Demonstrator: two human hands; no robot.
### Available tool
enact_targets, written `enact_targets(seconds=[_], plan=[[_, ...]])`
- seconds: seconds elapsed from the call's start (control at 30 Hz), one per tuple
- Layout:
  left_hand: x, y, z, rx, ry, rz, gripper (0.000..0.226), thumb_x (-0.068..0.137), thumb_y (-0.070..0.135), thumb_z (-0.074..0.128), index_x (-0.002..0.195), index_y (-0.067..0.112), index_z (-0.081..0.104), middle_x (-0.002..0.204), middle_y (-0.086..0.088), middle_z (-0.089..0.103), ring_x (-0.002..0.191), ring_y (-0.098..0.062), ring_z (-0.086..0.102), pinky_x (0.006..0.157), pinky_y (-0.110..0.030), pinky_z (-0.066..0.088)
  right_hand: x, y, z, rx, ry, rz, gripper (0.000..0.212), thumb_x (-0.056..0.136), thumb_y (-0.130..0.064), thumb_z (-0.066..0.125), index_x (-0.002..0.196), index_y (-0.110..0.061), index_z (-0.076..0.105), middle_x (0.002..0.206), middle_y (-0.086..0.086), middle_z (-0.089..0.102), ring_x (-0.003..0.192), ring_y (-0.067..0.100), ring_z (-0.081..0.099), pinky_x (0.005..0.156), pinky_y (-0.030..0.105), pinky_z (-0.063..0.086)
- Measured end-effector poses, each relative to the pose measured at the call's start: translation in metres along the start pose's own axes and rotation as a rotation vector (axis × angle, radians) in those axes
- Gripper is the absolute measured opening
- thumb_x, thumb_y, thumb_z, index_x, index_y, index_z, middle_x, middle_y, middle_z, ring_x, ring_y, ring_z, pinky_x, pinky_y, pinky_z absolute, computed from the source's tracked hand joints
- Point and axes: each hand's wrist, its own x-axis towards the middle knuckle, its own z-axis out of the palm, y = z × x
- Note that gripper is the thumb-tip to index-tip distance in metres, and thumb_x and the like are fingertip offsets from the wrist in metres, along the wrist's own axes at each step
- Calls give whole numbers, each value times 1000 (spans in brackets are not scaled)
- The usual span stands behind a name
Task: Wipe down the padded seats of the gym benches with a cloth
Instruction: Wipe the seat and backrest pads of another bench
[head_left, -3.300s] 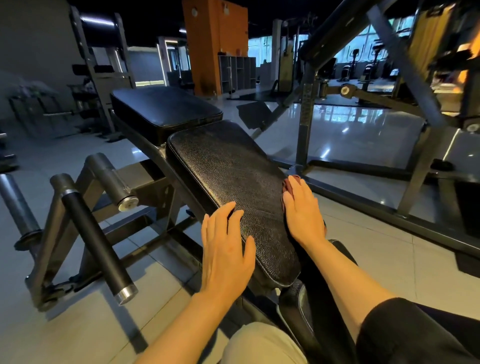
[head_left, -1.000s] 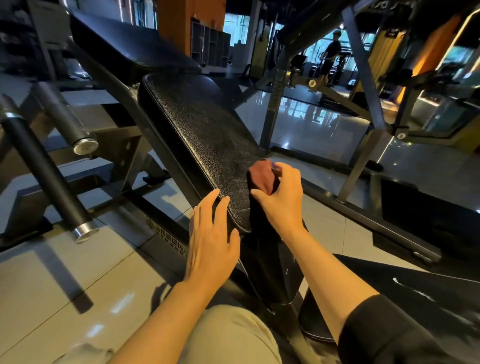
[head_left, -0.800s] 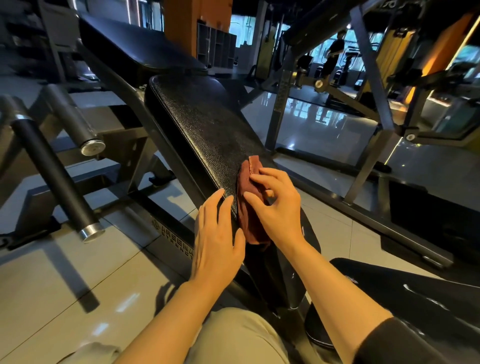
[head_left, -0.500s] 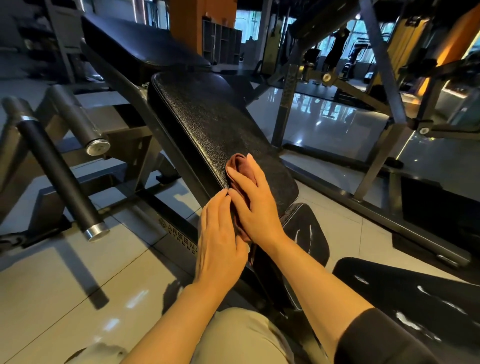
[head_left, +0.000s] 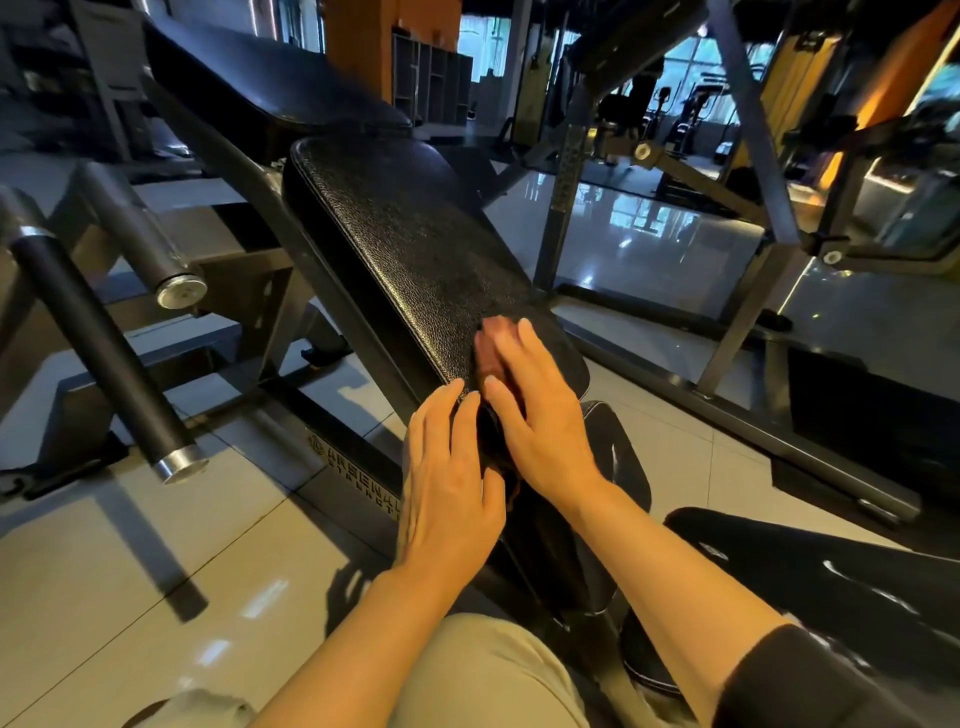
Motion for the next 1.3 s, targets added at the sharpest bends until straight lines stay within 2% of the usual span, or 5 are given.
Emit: enact_targets(seconds=[0.53,0.73,1.0,1.2,1.3], plan=[[3,-2,21,123,54,164,41,88,29,53,125,14,62,142,-13,47,140,-27,29,117,-55,11,16,58,-3,-76,15,93,46,102,-16,46,147,-27,41,162,-5,13,146,11,15,113,25,23],[16,-1,14,152,45,190,38,87,28,51,120,13,64,141,-12,48,139,-28,30,115,-58,13,58,68,-10,-19,136,500,39,104,-15,38,142,-13,45,160,9,17,144,26,24,113,30,22],[78,-12,-20,245,106,87,41,86,20,54,126,10,59,142,-8,45,142,-25,27,118,-55,11,89,9,18,-38,-79,-122,50,100,-13,47,148,-24,36,162,-1,12,147,16,15,117,29,19],[101,-35,-44,321,90,109,38,86,19,59,123,11,60,138,-8,48,138,-26,33,113,-62,20,122,43,2,5,94,358,43,102,-12,41,145,-16,42,160,6,17,144,27,26,113,30,23],[112,-39,-46,334,100,99,39,86,12,65,124,10,58,139,-8,47,139,-26,31,113,-62,19,132,7,19,-14,52,103,44,101,-12,45,145,-14,42,160,6,16,145,25,22,114,29,21]])
